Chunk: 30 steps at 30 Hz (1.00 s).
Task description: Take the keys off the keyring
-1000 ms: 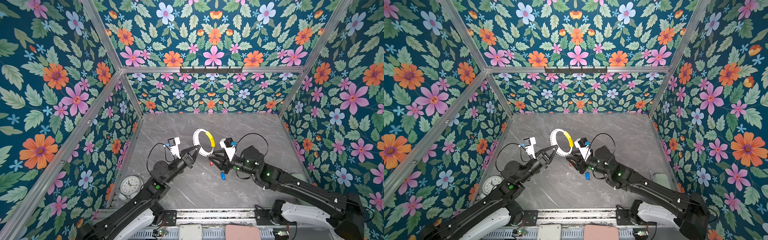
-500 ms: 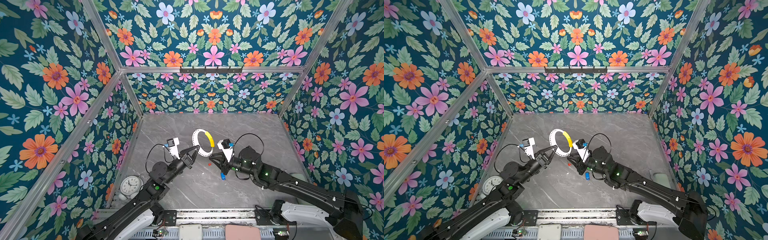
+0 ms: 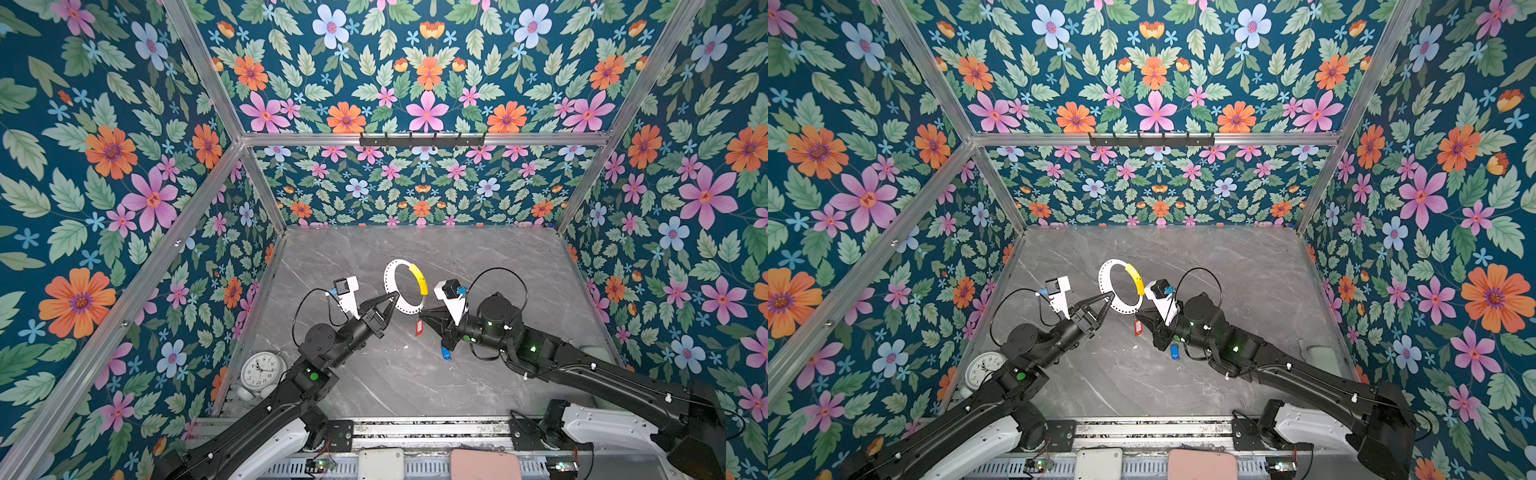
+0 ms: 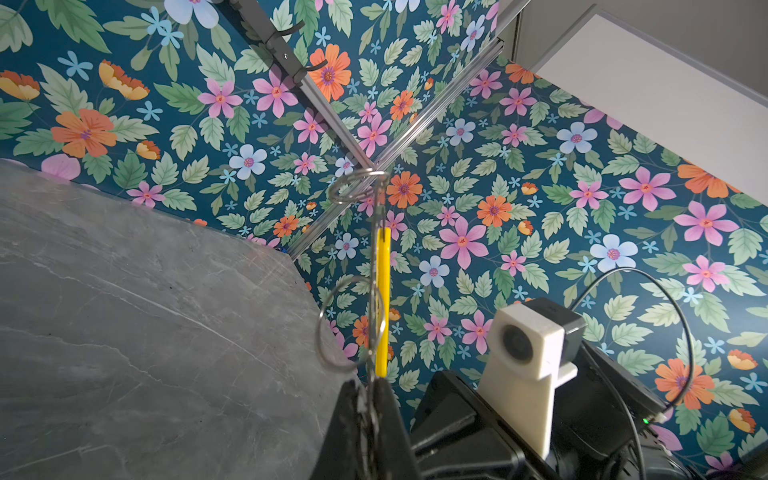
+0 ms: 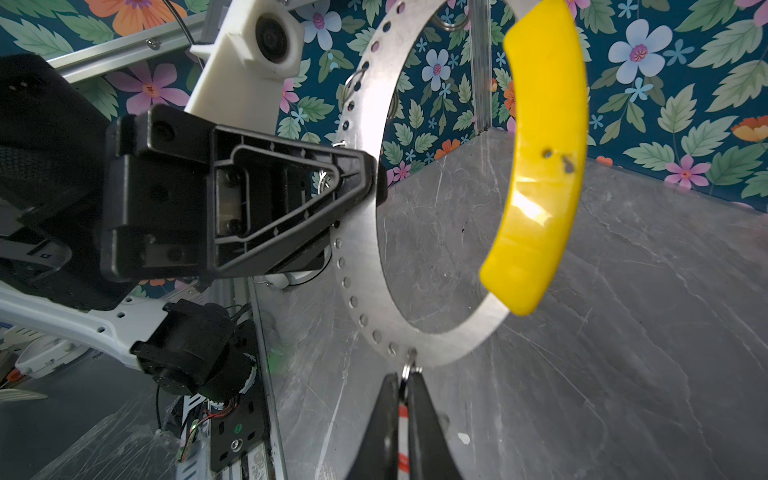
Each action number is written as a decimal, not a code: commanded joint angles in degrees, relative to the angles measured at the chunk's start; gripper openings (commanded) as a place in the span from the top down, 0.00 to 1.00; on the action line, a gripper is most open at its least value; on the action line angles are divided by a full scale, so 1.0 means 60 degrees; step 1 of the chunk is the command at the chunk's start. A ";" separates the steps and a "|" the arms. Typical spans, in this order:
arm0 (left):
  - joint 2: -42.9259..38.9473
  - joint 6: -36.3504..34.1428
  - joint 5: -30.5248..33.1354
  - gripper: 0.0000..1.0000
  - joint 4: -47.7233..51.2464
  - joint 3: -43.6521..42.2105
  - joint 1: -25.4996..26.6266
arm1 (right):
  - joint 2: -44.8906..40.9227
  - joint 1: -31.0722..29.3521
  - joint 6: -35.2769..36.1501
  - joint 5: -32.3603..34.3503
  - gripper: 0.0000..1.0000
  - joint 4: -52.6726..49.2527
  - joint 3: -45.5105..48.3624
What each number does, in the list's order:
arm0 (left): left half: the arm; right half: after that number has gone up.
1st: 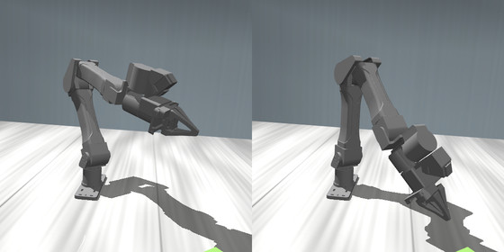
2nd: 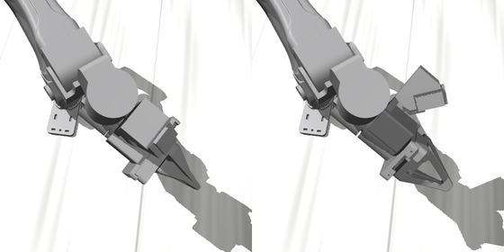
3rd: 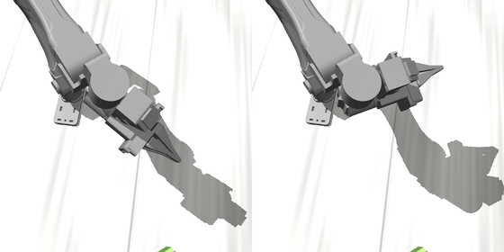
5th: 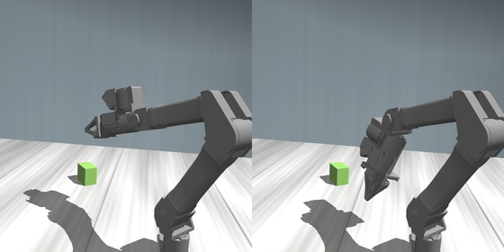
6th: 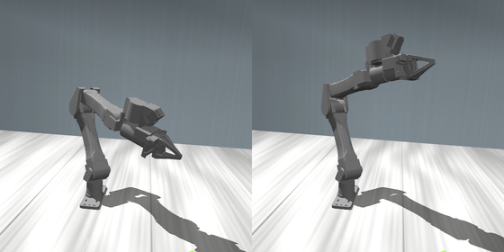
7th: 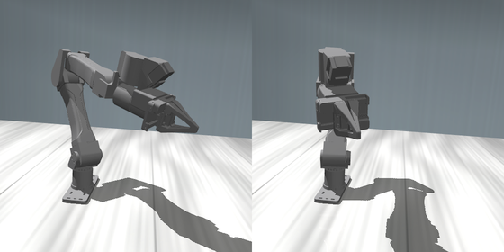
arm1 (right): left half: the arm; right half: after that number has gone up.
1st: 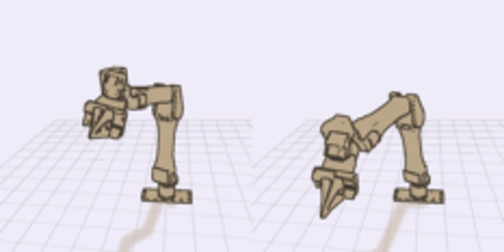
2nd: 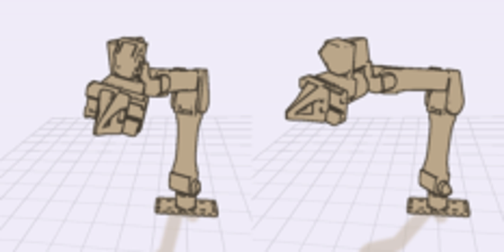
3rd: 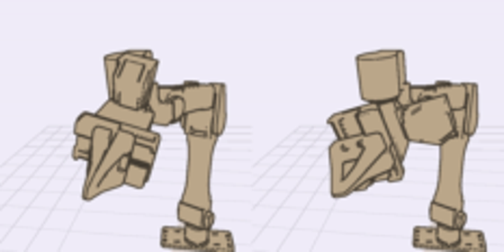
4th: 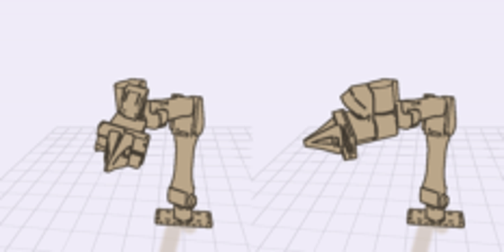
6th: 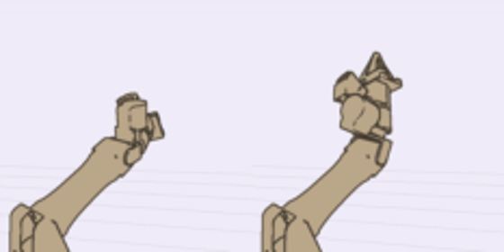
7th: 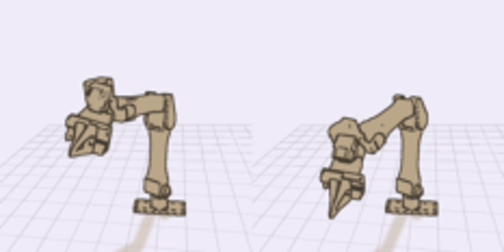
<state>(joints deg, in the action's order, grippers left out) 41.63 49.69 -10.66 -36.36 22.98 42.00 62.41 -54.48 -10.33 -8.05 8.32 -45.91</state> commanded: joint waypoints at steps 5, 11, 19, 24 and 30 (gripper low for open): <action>-0.0071 -0.0050 0.0007 1.00 -0.0334 -0.0005 0.0002 | 0.0072 -0.0030 0.0096 0.0225 0.89 -0.0057 -0.0085; -0.0068 -0.0059 -0.0040 1.00 -0.0370 -0.0015 0.0002 | 0.0113 -0.0061 0.0139 0.0285 0.76 -0.0049 -0.0109; -0.0123 -0.0068 -0.0012 1.00 -0.0323 -0.0051 -0.0007 | 0.0174 -0.0074 0.0183 0.0229 0.92 -0.0043 -0.0141; -0.0141 -0.0064 0.0047 1.00 -0.0254 -0.0054 -0.0001 | 0.0117 -0.0082 0.0267 0.0185 1.00 -0.0136 -0.0172; -0.0029 0.0080 0.0040 1.00 -0.0307 -0.0121 -0.0008 | -0.0096 -0.0090 0.0396 0.0262 1.00 -0.0272 -0.0185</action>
<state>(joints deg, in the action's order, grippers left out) 41.08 49.58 -10.44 -36.27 22.59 42.00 62.39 -54.96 -8.88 -6.92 6.11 -46.65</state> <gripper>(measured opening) 0.083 0.051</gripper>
